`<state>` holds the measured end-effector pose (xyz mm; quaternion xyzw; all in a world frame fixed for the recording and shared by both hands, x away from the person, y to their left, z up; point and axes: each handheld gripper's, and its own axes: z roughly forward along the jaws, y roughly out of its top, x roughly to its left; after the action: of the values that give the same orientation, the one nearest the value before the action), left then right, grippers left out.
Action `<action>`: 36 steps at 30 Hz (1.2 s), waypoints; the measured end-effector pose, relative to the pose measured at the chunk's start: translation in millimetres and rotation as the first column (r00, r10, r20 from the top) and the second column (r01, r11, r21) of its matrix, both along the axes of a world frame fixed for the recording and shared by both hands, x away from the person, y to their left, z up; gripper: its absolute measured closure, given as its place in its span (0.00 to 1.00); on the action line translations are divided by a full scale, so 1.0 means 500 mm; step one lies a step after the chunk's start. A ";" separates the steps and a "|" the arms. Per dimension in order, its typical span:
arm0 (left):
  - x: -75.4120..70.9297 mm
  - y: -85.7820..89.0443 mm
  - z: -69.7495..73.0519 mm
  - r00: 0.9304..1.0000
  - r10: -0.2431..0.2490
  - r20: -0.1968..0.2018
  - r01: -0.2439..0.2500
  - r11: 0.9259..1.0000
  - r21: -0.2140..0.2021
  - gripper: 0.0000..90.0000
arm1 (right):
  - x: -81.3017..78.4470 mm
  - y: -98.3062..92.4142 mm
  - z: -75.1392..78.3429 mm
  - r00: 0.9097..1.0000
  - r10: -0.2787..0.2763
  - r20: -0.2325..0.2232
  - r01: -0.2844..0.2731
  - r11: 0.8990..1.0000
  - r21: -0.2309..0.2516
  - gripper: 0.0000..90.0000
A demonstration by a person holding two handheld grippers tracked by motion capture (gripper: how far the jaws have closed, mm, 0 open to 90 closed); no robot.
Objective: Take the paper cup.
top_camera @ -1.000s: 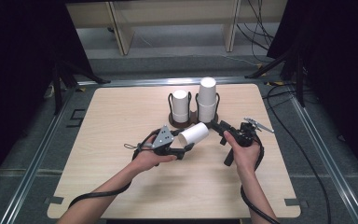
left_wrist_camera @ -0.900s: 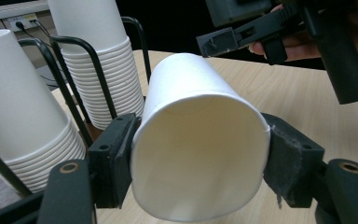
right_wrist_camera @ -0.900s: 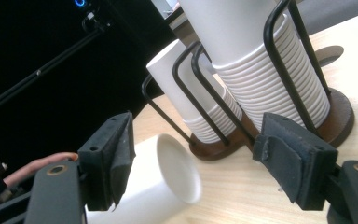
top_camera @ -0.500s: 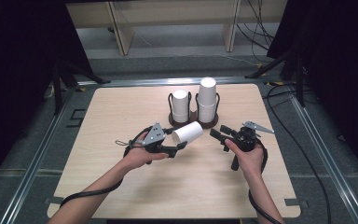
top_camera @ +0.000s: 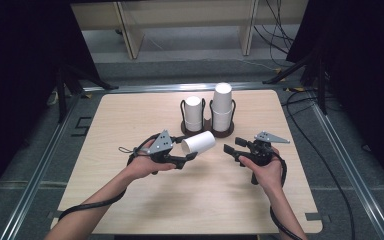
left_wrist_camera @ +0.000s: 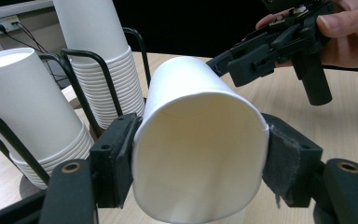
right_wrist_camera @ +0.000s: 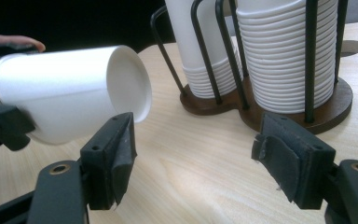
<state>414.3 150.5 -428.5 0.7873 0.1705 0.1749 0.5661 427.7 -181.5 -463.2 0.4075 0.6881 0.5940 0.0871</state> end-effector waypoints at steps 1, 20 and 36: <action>0.000 0.000 0.000 1.000 -0.002 -0.003 0.002 1.000 -0.003 0.37 | -0.004 0.001 0.001 1.000 0.014 -0.020 -0.014 1.000 0.001 0.32; -0.002 0.020 0.016 0.997 -0.072 -0.004 0.072 0.995 0.067 0.37 | -0.012 0.016 -0.008 0.991 0.131 -0.022 -0.132 0.987 -0.090 0.31; 0.002 0.030 0.042 0.992 -0.122 -0.006 0.122 0.983 0.135 0.38 | -0.014 0.023 -0.008 0.977 0.212 0.017 -0.206 0.964 -0.167 0.31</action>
<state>415.3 165.3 -407.6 0.8327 0.1089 0.1520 0.5213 420.7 -169.9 -467.0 0.3134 0.7723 0.5482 0.0693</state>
